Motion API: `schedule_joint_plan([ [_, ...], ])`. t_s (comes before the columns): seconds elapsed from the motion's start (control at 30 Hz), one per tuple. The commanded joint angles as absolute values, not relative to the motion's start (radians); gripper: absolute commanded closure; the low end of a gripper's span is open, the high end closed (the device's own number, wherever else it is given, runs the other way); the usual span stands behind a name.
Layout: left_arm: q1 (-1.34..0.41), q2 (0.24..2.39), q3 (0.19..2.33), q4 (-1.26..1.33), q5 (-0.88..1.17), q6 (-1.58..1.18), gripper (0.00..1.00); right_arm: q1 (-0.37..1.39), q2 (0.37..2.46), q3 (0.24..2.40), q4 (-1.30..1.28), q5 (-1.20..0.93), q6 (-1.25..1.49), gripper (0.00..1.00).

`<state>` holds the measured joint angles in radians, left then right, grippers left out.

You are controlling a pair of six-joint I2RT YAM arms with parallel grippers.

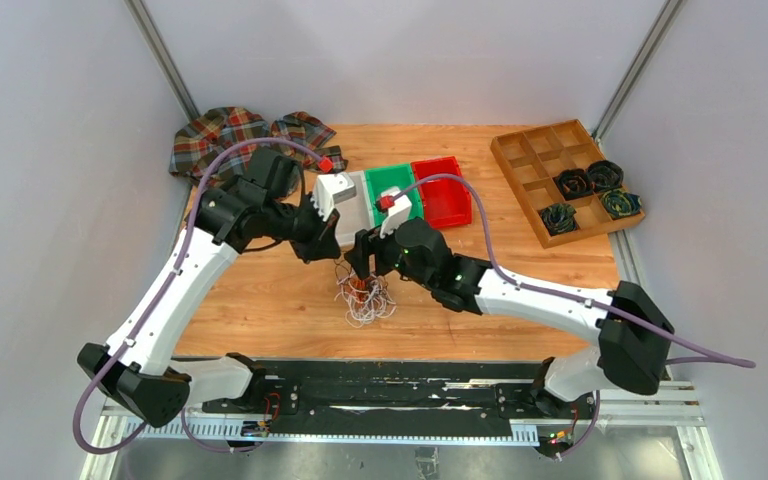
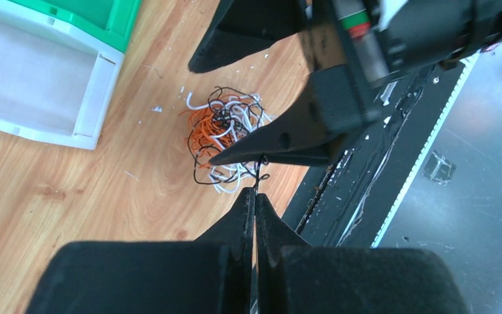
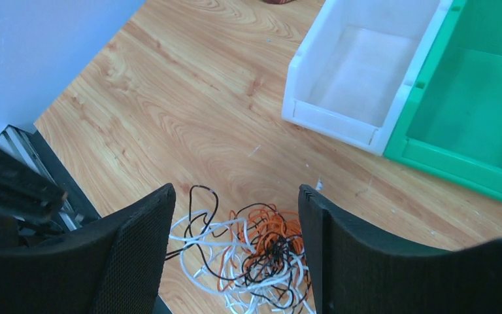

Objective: Untangle the cables

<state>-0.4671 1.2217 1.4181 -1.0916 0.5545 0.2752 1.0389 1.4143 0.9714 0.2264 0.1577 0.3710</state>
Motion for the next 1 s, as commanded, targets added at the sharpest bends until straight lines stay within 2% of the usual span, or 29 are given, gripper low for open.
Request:
schedule_joint_plan([
  [0.0,-0.472,1.203,1.486,-1.118,0.587,0.251,0.99,1.057,1.479,1.023,0.317,0.167,0.417,0.31],
  [0.27,-0.472,1.248,1.652,-1.153,0.623,0.237,0.99,1.068,1.547,0.973,0.370,0.206,0.474,0.34],
  [0.5,-0.472,1.332,1.953,-1.226,0.606,0.241,1.00,1.068,1.639,0.954,0.393,0.219,0.488,0.38],
  [0.7,-0.472,1.380,2.224,-1.246,0.476,0.250,1.00,1.066,1.695,0.910,0.399,0.235,0.517,0.45],
  [0.97,-0.472,1.469,2.539,-1.236,0.251,0.267,1.00,1.066,1.711,0.805,0.416,0.242,0.579,0.49],
])
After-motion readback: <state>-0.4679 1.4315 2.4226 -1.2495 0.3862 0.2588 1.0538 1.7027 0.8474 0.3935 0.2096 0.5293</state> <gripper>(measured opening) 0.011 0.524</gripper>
